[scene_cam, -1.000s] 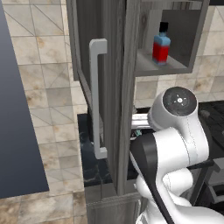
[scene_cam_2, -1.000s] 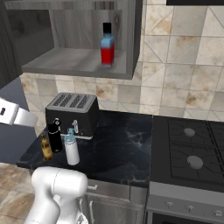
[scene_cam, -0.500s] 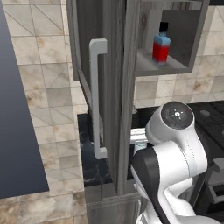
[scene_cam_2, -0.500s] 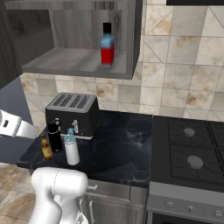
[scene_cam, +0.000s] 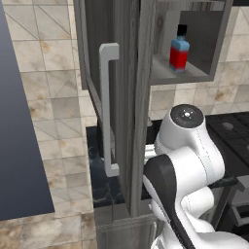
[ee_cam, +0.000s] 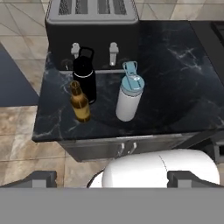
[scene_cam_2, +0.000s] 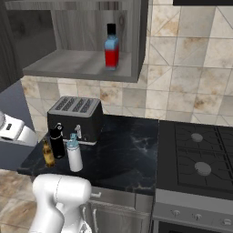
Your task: Sort all alcoholic drinks to one cabinet, and non-alcoholic drinks to the other.
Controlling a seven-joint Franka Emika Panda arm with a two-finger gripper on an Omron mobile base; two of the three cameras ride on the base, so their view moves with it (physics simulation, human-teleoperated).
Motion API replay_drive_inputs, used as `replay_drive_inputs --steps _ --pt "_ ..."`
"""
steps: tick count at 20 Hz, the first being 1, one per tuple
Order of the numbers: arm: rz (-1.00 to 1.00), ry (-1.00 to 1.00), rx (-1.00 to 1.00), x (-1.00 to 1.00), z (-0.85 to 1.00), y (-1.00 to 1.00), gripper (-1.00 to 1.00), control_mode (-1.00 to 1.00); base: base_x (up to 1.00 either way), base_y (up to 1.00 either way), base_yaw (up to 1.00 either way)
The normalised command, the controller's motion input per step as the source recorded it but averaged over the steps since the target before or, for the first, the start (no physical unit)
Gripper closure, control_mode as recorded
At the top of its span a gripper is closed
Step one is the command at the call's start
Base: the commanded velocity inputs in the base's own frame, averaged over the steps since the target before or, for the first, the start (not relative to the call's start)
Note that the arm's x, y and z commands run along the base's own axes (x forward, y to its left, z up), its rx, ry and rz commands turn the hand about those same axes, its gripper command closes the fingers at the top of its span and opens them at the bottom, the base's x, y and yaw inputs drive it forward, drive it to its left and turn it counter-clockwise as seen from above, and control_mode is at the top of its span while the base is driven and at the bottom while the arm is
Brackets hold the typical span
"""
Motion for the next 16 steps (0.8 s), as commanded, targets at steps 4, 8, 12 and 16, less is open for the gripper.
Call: replay_drive_inputs --steps 4,8,12,16 --pt "0.01 0.11 0.04 0.00 -0.27 0.07 -1.00 -1.00 0.00 0.00 0.00" --pt "0.00 0.02 0.01 0.00 -0.35 0.00 -1.00 -1.00 0.00 0.00 0.00" --pt "0.00 0.00 0.00 0.02 -0.37 0.00 -1.00 -1.00 0.00 0.00 0.00" --pt "0.00 -0.01 0.00 0.11 -0.30 0.00 -1.00 -1.00 0.00 0.00 0.00"
